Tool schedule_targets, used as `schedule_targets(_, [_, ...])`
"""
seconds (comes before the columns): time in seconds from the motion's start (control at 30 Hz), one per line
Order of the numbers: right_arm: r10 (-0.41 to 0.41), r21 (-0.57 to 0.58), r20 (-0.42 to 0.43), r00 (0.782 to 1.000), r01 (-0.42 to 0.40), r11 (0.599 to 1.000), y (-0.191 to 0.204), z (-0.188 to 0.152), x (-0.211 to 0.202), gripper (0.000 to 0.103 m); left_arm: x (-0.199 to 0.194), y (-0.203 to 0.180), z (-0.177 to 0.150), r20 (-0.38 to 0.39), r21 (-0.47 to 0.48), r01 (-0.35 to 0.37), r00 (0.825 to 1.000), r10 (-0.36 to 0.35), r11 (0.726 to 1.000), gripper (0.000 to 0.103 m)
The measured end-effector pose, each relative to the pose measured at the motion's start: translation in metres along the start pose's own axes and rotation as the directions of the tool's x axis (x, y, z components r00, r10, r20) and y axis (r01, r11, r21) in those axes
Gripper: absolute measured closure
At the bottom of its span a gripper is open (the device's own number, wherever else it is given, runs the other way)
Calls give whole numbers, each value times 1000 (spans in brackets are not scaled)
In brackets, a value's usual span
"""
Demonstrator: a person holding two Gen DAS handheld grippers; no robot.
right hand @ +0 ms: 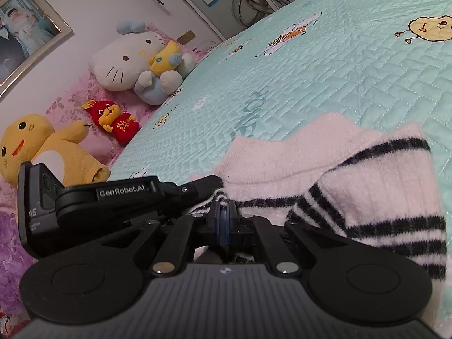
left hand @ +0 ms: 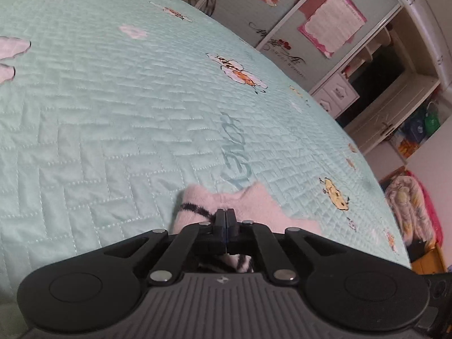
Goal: Fold clothes
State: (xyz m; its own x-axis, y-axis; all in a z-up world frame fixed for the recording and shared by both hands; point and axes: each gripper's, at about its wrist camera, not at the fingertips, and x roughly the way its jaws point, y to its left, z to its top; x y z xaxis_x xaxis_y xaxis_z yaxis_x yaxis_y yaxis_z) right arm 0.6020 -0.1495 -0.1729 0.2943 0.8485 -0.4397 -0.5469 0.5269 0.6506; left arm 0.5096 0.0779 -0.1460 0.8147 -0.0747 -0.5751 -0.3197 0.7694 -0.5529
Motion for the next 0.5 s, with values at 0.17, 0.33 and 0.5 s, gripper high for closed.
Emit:
schedule_targets(0.17, [9, 8, 2, 1000, -9, 1000, -3, 0, -1, 103, -12, -15, 7, 69, 134, -65, 996, 56, 989, 101])
schedule_targets(0.33, [11, 15, 1, 1000, -11, 1000, -4, 0, -1, 103, -4, -6, 8, 55, 185, -90, 995, 81, 979, 100])
schedule_targets(0.5, [15, 20, 1, 1000, -15, 1000, -6, 1, -1, 103, -42, -22, 6, 47, 185, -24, 999, 15, 982, 101])
